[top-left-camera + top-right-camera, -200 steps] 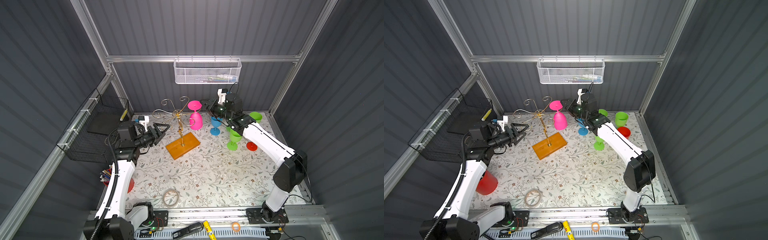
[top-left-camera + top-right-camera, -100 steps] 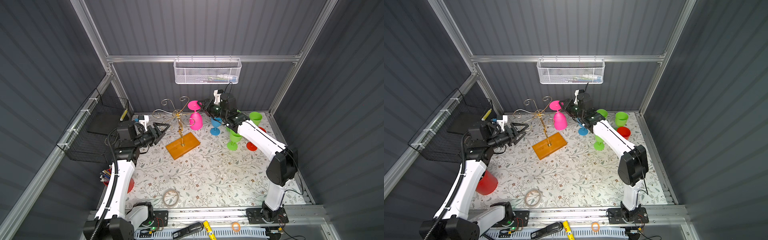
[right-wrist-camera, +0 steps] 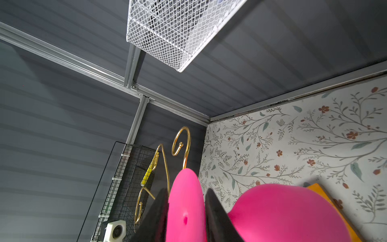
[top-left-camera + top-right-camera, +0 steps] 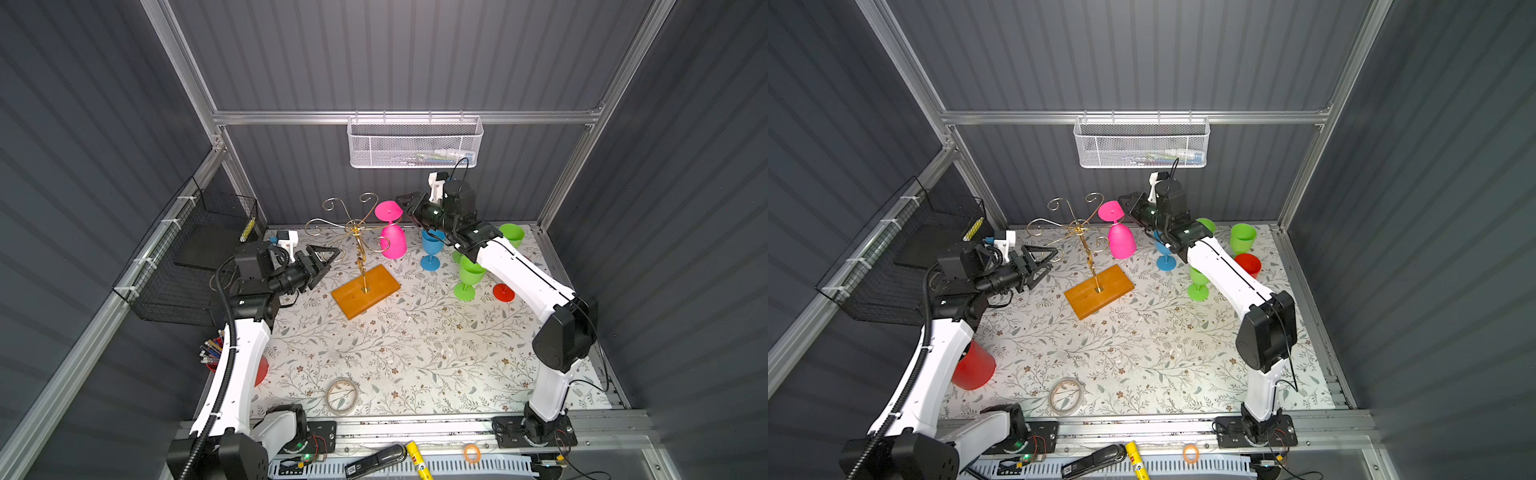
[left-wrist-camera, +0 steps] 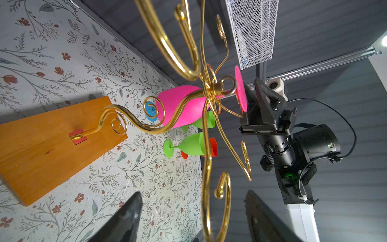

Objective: Take the wine glass off the wine glass rack
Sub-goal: Pick up the wine glass from the wine glass rack.

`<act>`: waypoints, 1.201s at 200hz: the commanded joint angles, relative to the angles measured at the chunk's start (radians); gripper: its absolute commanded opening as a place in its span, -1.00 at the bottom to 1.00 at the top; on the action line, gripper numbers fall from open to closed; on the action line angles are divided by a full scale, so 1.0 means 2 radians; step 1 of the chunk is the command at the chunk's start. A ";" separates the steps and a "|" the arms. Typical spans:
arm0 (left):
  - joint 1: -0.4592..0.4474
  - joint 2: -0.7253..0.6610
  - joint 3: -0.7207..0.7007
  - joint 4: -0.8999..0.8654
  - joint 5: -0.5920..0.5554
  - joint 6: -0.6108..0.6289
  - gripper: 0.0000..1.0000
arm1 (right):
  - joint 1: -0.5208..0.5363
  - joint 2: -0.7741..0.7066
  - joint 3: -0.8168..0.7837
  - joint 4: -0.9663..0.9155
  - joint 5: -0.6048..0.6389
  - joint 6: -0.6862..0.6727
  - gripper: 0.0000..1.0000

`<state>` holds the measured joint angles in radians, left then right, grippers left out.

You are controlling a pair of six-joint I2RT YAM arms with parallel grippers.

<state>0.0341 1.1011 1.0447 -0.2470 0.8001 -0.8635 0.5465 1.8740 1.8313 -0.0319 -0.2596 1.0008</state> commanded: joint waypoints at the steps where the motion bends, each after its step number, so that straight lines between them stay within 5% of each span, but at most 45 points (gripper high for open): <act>1: 0.000 0.002 0.018 0.004 0.005 0.014 0.55 | 0.001 0.007 0.012 0.000 -0.004 -0.006 -0.37; 240: 0.000 0.000 0.020 0.009 0.007 0.010 0.55 | 0.006 -0.022 -0.016 -0.008 0.004 -0.027 -0.79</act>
<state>0.0341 1.1042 1.0485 -0.2417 0.8001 -0.8635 0.5526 1.8702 1.8004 -0.0490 -0.2619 0.9611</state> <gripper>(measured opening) 0.775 0.114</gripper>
